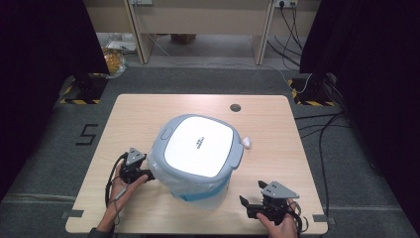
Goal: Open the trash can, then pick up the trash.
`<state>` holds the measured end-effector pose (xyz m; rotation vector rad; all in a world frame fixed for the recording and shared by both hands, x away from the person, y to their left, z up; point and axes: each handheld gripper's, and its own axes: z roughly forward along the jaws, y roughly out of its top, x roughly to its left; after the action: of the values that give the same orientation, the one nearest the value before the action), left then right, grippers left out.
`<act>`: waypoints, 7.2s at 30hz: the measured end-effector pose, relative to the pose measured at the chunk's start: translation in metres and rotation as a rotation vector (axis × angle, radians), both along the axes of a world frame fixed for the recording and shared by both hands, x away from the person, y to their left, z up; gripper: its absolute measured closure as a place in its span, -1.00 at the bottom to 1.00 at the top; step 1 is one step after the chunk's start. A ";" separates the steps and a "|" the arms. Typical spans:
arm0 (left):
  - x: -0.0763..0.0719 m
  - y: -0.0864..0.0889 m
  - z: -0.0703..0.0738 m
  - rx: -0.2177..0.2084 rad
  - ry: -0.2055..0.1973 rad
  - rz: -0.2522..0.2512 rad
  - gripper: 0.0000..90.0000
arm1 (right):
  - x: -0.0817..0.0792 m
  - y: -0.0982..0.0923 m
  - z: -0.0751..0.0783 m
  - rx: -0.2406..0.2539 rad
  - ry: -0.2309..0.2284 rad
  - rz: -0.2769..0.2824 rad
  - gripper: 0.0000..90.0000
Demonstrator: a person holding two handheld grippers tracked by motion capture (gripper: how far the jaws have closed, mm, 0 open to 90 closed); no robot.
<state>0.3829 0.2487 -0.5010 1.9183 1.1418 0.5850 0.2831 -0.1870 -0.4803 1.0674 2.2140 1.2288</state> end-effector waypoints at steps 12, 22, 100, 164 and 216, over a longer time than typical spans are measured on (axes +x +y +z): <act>0.013 -0.019 -0.013 0.037 0.013 -0.027 -0.43 | -0.015 0.046 0.009 0.051 -0.043 0.101 -0.66; 0.011 -0.017 -0.012 -0.001 0.007 -0.032 -0.38 | -0.011 0.056 0.010 0.131 -0.033 0.100 -0.78; -0.001 -0.051 -0.011 -0.085 -0.017 -0.086 -0.43 | 0.131 0.028 0.006 0.040 -0.059 -0.128 -0.65; -0.002 -0.060 -0.019 0.019 -0.018 -0.130 -0.28 | 0.150 -0.019 -0.012 0.009 -0.018 -0.259 -0.57; -0.002 -0.057 -0.019 0.017 -0.010 -0.142 -0.28 | 0.194 0.008 -0.009 -0.095 0.011 -0.182 0.37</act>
<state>0.3807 0.1913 -0.5202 1.9901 0.9876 0.5278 0.4772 -0.1793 -0.4896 1.2091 2.1070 1.0328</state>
